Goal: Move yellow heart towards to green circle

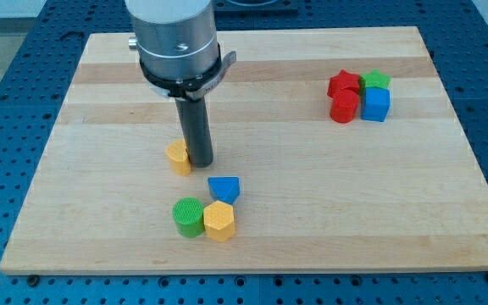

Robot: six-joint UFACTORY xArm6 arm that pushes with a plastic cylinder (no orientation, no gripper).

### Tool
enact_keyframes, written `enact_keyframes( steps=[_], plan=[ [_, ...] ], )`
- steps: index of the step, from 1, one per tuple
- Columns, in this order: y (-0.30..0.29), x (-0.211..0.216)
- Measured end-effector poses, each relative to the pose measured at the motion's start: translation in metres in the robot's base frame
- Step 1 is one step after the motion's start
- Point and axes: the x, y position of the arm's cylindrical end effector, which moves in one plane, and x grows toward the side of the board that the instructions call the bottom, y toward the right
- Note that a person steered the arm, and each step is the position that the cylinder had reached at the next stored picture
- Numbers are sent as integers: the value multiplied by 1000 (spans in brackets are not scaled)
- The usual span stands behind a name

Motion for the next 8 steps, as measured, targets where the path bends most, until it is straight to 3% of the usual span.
enact_keyframes(
  steps=[2,4,7,8],
  plan=[
    [-1,-31],
    [-36,20],
    [-53,-12],
    [-82,12]
  ],
)
